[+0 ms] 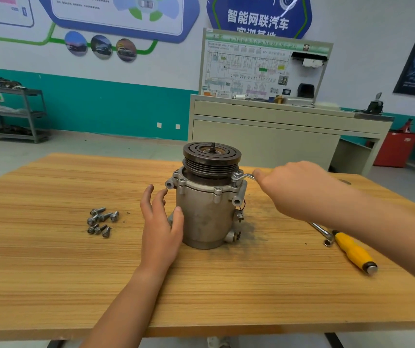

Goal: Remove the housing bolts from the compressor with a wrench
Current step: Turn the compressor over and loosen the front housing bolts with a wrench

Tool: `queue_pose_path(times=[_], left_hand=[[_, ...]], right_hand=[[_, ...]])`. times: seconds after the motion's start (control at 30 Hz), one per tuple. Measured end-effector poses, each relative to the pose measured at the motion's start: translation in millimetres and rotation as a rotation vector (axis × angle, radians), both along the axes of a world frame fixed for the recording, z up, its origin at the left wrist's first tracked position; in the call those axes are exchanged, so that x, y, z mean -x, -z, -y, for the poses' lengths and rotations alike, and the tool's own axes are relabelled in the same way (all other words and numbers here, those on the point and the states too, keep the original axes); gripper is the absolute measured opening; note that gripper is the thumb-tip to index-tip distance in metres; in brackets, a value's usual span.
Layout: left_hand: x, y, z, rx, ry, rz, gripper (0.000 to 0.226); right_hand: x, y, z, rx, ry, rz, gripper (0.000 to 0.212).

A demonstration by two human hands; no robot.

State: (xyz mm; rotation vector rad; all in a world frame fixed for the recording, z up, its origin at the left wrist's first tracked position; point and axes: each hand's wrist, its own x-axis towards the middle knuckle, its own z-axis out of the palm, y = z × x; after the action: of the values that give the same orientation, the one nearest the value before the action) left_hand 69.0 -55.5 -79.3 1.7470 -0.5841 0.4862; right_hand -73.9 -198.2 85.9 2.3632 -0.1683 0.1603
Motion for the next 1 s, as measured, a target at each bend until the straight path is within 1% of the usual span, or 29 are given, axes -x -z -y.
queue_pose_path(times=[0.13,0.23,0.3,0.33,0.47,0.57,0.6,0.63,0.67,0.7,0.77,0.8,0.83,0.87,0.9,0.93,0.97,1.0], left_hand=[[0,-1,-1,0.004,0.0,0.0,0.043],[0,-1,0,0.0,0.004,-0.006,0.043],[-1,0,0,-0.003,-0.001,-0.004,0.043],[-1,0,0,-0.001,-0.002,0.0,0.043],[0,0,-1,0.01,0.003,0.015,0.043],[4,-6,-3,0.068,-0.005,0.023,0.039],[8,-10,-4,0.129,0.004,0.043,0.035],[13,-15,-6,0.195,0.016,0.095,0.031],[17,-21,-7,0.237,0.029,0.183,0.029],[22,-28,-8,0.237,0.055,0.284,0.028],[30,-48,-4,0.153,0.141,0.465,0.026],[32,-61,-1,0.085,0.171,0.543,0.027],[33,-75,4,-0.003,0.18,0.625,0.028],[32,-88,10,-0.129,0.172,0.708,0.029],[31,-101,16,-0.301,0.153,0.771,0.028],[28,-112,23,-0.503,0.14,0.796,0.028],[25,-121,29,-0.703,0.133,0.782,0.028],[21,-127,35,-0.863,0.124,0.758,0.029]], right_hand=[[-3,-12,6,0.122,-0.034,-0.103,0.044],[-10,-21,7,0.213,-0.054,-0.167,0.042],[-15,-24,12,0.257,-0.088,-0.192,0.036],[-16,-26,16,0.256,-0.113,-0.188,0.034],[-16,-20,40,0.206,-0.166,-0.111,0.038],[-13,-2,62,0.066,-0.095,-0.028,0.034],[-11,9,69,-0.022,-0.07,0.025,0.034],[-9,21,76,-0.156,-0.053,0.119,0.033],[-7,35,80,-0.383,-0.047,0.259,0.032],[-6,47,81,-0.696,-0.046,0.419,0.029],[-12,64,78,-1.342,-0.04,0.719,0.023],[-18,70,75,-1.593,0.003,0.821,0.022],[-25,74,71,-1.799,0.051,0.868,0.021],[-31,75,66,-1.96,0.089,0.873,0.02],[-36,76,60,-2.083,0.108,0.856,0.02],[-42,75,56,-2.171,0.115,0.829,0.021],[-46,75,53,-2.227,0.114,0.797,0.022],[-50,76,50,-2.252,0.107,0.764,0.021]])
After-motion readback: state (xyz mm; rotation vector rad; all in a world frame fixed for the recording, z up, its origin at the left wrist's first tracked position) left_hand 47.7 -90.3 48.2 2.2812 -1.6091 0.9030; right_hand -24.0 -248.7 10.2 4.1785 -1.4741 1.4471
